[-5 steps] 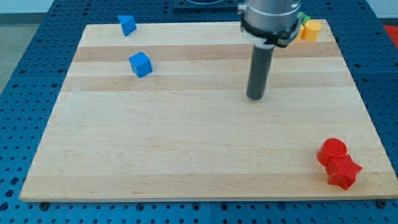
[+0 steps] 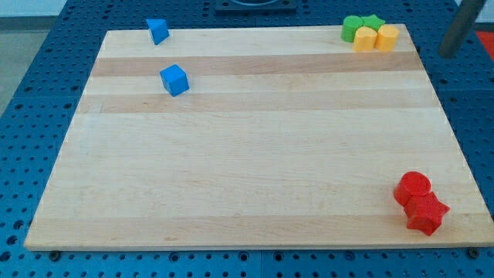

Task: Move your arm towards the yellow hexagon

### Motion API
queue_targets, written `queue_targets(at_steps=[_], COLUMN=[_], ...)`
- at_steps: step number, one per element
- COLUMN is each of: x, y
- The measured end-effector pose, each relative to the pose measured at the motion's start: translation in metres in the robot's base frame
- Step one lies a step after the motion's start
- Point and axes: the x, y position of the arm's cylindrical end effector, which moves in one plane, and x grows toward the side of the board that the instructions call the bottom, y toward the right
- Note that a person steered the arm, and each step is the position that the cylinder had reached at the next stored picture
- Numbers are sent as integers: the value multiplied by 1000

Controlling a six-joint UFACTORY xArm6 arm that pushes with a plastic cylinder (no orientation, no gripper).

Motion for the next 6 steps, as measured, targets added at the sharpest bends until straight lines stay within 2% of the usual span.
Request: queue_targets(at_steps=[1, 2, 6], x=[-43, -57, -39], y=[0, -10, -75])
